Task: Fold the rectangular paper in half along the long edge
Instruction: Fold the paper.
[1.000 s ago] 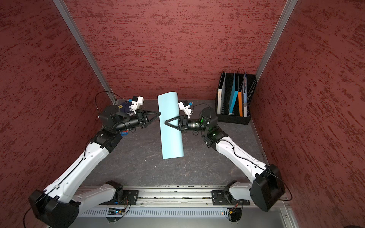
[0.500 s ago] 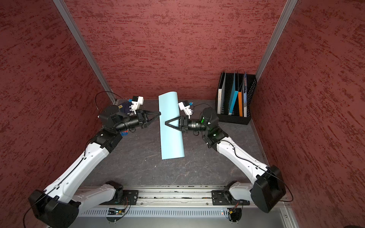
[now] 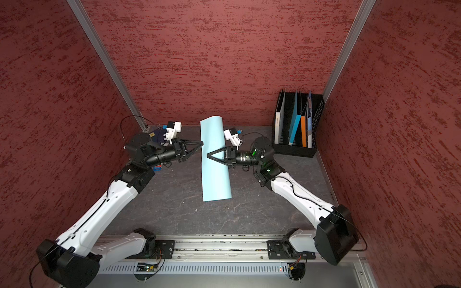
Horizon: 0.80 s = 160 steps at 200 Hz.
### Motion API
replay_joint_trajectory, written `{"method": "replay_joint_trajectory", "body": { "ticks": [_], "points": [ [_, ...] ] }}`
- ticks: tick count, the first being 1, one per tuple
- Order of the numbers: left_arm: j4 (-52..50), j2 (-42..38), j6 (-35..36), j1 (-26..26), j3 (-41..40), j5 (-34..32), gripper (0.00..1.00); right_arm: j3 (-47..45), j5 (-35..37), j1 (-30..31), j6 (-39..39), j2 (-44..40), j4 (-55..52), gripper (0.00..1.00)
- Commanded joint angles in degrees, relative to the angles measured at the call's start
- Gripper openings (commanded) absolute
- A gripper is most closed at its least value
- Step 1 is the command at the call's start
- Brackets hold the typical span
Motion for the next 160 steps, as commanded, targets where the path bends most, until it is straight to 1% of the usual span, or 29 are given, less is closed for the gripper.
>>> {"method": "replay_joint_trajectory", "body": {
  "ticks": [1, 23, 33, 37, 49, 64, 74, 84, 133, 144, 160],
  "points": [
    [2.1, 0.2, 0.3, -0.3, -0.7, 0.0, 0.09, -0.6, 0.0, 0.5, 0.2, 0.1, 2.7, 0.46],
    [2.2, 0.2, 0.3, -0.3, -0.8, 0.0, 0.09, -0.4, -0.2, 0.5, 0.2, -0.1, 2.6, 0.42],
    [2.3, 0.1, 0.3, -0.3, -0.8, 0.0, 0.09, -0.4, -0.2, 0.5, 0.7, -0.2, 3.1, 0.42],
    [2.3, 0.1, 0.3, -0.3, -0.8, 0.0, 0.09, -0.4, -0.2, 0.5, 0.9, -0.2, 3.4, 0.43],
    [2.3, 0.1, 0.3, -0.3, -0.7, 0.0, 0.09, -0.6, 0.4, 0.5, 1.2, -0.2, 3.1, 0.53],
    [2.5, 0.0, 0.3, -0.3, -0.7, 0.0, 0.09, -0.9, 0.8, 0.5, 1.2, -0.4, 2.9, 0.61],
    [2.5, 0.1, 0.4, -0.3, -0.8, 0.0, 0.09, -1.1, 1.1, 0.5, 1.1, -0.3, 2.7, 0.64],
    [2.6, 0.0, 0.2, -0.3, -0.9, 0.0, 0.09, -1.1, 1.2, 0.6, 1.1, -0.1, 2.8, 0.66],
    [2.4, -0.3, 0.3, -0.3, -1.3, -0.1, 0.09, -1.1, 1.4, 0.7, 0.8, 0.0, 2.4, 0.65],
    [2.6, -0.3, 0.2, -0.3, -1.4, -0.1, 0.09, -1.2, 1.7, 0.6, 1.0, -0.1, 2.9, 0.63],
    [3.0, -0.2, 0.0, -0.3, -1.6, -0.1, 0.09, -1.2, 1.8, 0.7, 1.8, 0.0, 4.4, 0.57]
  ]
}}
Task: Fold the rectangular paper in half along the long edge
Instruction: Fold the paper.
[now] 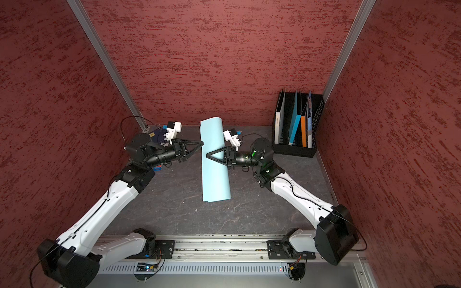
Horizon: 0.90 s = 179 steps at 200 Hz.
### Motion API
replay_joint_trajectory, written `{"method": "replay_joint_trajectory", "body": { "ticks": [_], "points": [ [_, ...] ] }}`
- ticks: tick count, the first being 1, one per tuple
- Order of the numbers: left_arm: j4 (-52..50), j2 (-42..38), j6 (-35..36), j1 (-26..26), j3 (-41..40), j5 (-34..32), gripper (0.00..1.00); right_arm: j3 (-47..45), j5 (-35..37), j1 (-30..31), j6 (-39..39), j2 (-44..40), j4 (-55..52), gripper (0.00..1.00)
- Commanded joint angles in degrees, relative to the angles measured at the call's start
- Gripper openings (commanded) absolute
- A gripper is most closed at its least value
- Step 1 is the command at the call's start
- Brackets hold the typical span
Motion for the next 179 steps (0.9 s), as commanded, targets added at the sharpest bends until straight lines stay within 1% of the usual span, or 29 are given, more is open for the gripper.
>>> {"method": "replay_joint_trajectory", "body": {
  "ticks": [1, 73, 133, 149, 179],
  "points": [
    [1.9, -0.1, 0.0, -0.3, -1.0, -0.1, 0.09, -0.4, 1.1, 0.4, 0.7, 0.0, 3.2, 0.57],
    [1.4, -0.5, 0.2, -0.2, -1.0, 0.0, 0.09, -1.1, 3.0, 0.4, 1.3, 0.3, 5.0, 0.54],
    [1.4, -0.4, 0.2, -0.2, -0.6, 0.0, 0.09, -0.8, 1.9, 0.5, 0.2, 0.3, 3.6, 0.45],
    [1.3, -0.3, 0.3, -0.2, -0.6, 0.0, 0.1, -0.9, 1.7, 0.5, 0.0, 0.2, 3.3, 0.44],
    [1.3, -0.4, 0.3, -0.2, -0.7, 0.1, 0.14, -0.6, 1.2, 0.5, -0.4, -0.3, 2.8, 0.43]
  ]
}}
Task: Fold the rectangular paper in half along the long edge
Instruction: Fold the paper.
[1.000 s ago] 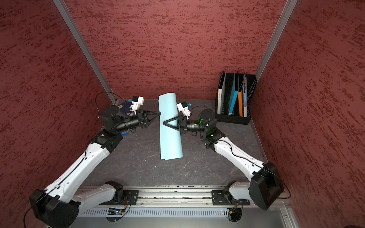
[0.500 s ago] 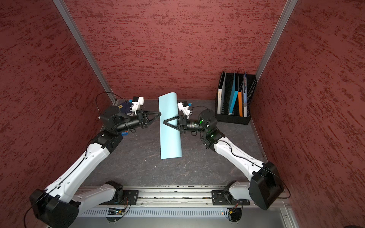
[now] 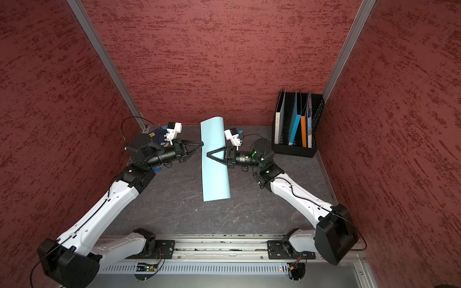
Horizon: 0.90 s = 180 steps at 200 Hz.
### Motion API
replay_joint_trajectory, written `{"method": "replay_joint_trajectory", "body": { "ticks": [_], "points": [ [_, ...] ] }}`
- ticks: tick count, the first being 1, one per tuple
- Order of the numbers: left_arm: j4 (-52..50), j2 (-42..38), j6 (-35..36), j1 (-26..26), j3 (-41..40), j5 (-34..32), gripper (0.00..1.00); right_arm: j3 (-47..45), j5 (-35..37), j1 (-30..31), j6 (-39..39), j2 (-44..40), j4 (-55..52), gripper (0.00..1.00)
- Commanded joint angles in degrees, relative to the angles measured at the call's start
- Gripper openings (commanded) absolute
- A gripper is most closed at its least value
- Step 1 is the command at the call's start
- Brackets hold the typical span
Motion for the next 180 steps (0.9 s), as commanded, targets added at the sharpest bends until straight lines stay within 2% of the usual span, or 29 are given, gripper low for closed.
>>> {"method": "replay_joint_trajectory", "body": {
  "ticks": [1, 39, 74, 132, 180],
  "points": [
    [0.9, -0.4, 0.3, -0.2, 0.0, 0.0, 0.14, 0.1, -0.7, 0.4, -1.1, -0.4, 0.1, 0.42],
    [1.0, -0.4, 0.2, -0.2, -0.1, 0.0, 0.24, 0.4, -1.0, 0.4, -0.6, -0.6, 1.5, 0.42],
    [1.8, -0.4, -0.3, 0.2, -0.1, 0.0, 0.42, -0.3, -1.1, 0.4, 1.5, -0.1, 5.0, 0.42],
    [0.0, -2.0, 0.4, 2.1, 1.4, 0.3, 0.5, -1.6, -1.4, 0.4, 6.8, 1.3, 13.6, 0.43],
    [-1.8, -3.0, 0.3, 1.9, 3.2, 0.5, 0.56, -1.4, -1.8, 0.5, 7.9, 1.9, 15.1, 0.42]
  ]
}}
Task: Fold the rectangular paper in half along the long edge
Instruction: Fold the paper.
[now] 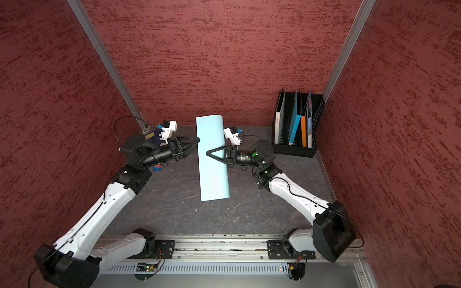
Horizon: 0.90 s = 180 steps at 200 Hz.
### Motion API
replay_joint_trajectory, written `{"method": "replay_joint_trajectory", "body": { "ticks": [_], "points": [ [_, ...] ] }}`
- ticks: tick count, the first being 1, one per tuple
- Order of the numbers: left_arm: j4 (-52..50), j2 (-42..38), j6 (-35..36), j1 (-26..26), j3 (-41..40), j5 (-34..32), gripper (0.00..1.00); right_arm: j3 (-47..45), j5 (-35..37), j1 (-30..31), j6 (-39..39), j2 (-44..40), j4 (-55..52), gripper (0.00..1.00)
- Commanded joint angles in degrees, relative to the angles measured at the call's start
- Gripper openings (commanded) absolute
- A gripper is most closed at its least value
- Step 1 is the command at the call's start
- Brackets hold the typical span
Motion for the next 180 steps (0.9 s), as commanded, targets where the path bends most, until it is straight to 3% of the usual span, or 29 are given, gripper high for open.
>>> {"method": "replay_joint_trajectory", "body": {
  "ticks": [1, 107, 147, 180],
  "points": [
    [-0.6, -1.1, 0.7, -0.1, 2.0, 0.5, 0.56, -0.4, -0.6, 0.4, 1.5, 0.3, 4.2, 0.42],
    [-0.5, -3.2, 0.4, -2.4, 0.0, 0.5, 0.54, 0.2, -0.5, 0.4, 6.1, 1.6, 10.5, 0.39],
    [-1.0, -2.9, 1.2, -2.8, -0.4, 0.7, 0.52, 0.2, -0.2, 0.4, 8.8, 2.6, 14.0, 0.49],
    [-1.0, -2.6, 1.4, -2.8, -0.4, 1.1, 0.47, 0.7, -0.5, 0.4, 9.1, 2.7, 14.5, 0.5]
  ]
}}
